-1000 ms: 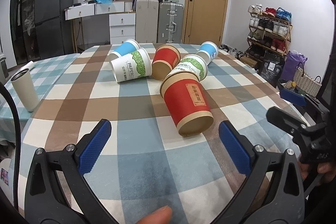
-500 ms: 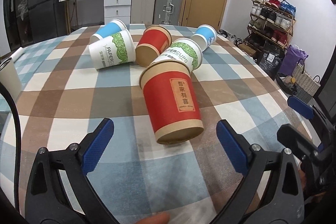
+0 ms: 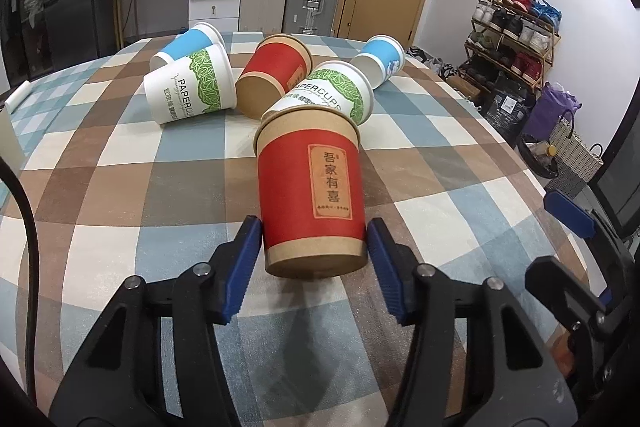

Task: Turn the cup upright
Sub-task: 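Close the left gripper on the red cup's rim and lift it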

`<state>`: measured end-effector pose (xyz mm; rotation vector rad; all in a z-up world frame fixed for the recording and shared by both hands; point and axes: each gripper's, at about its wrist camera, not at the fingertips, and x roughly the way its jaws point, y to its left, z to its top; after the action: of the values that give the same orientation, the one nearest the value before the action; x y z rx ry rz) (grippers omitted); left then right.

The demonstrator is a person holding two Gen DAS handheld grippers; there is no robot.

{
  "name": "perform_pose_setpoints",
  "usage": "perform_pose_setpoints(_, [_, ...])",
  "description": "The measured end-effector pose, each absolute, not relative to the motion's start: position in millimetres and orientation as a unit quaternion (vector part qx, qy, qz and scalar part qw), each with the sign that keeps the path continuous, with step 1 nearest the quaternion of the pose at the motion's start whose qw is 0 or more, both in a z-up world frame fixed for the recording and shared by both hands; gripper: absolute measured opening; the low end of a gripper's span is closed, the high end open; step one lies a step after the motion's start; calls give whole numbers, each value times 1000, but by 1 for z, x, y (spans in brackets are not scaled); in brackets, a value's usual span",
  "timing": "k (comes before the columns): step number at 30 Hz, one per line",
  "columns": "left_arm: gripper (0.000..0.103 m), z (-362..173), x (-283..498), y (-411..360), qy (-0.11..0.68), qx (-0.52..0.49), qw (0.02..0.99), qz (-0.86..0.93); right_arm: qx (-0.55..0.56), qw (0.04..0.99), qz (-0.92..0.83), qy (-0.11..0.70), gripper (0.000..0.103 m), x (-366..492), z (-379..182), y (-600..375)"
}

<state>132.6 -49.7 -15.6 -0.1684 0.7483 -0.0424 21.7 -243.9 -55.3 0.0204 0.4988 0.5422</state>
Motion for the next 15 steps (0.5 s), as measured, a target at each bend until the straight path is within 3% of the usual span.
perform_pose_setpoints(15, [52,1,88,-31,337,-96,937,-8,-11,934,267,236,103,17,-52,-236])
